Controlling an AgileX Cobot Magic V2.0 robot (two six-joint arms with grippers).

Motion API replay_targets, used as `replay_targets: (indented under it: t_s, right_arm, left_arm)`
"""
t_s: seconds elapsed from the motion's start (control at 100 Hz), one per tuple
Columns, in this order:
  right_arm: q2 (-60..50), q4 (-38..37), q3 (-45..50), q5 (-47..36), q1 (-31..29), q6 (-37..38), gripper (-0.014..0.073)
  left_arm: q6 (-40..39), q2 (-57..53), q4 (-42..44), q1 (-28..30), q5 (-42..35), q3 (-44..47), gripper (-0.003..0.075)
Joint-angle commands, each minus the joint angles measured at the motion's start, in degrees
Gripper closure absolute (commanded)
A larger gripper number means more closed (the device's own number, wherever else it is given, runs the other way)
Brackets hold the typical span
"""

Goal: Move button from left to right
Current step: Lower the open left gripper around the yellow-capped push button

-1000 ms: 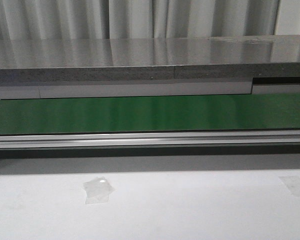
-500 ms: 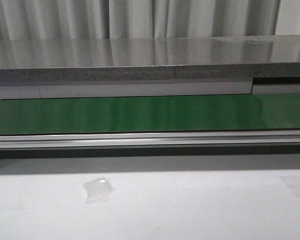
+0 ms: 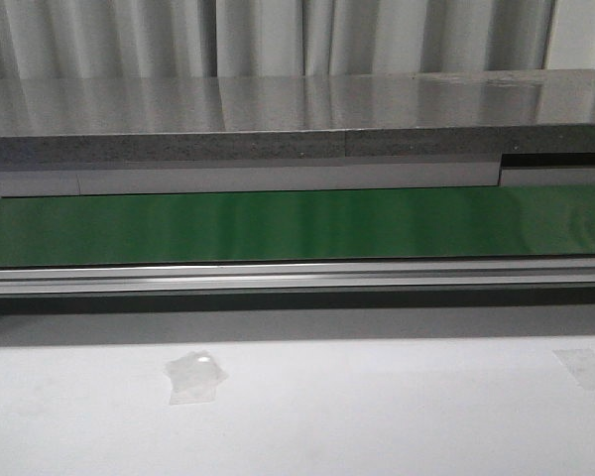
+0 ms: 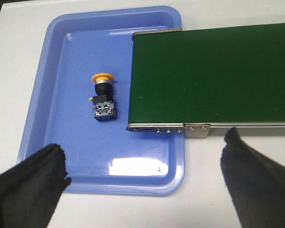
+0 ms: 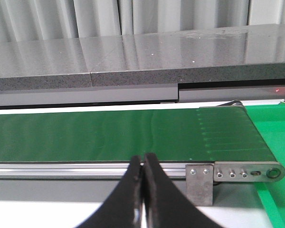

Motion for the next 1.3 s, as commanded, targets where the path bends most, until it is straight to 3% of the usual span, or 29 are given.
replay_targets:
  t_s: [0.0,0.31,0.52,0.71,0.88,1.29]
  right_arm:
    - [-1.02,-0.59,-0.87,-4.62,0.06,0.15,0.0662]
    - [-1.02,-0.59,-0.87,-4.62,0.06,0.15,0.0662]
    - [-1.02,-0.59,-0.87,-4.62,0.06,0.15,0.0662]
    - [-1.02,-0.59,-0.87,-4.62,0.06,0.15,0.0662]
    - [-1.02,-0.59,-0.87,-4.62,0.06,0.15,0.0662]
    - [-1.02,-0.59,-0.87,-4.62,0.06,0.15,0.0662]
  left_arm:
    - [-0.12,0.02,0.31,0.05,-3.73,-2.07,0.0116]
    - [-0.23,7.38,0.84,1.6,-3.55,-4.19,0.013]
    - [0.7,15.95,-0.69,11.6,-5.97,-10.6,0.013]
    - [10.26,24.72,-11.84,20.22,-7.17,-16.75,0.013]
    - [13.46,33.72,-17.1,25.28,-7.45,-21.69,0.013]
    - [15.51,48.48,-19.3,26.95,-8.45,-26.63,0.0132]
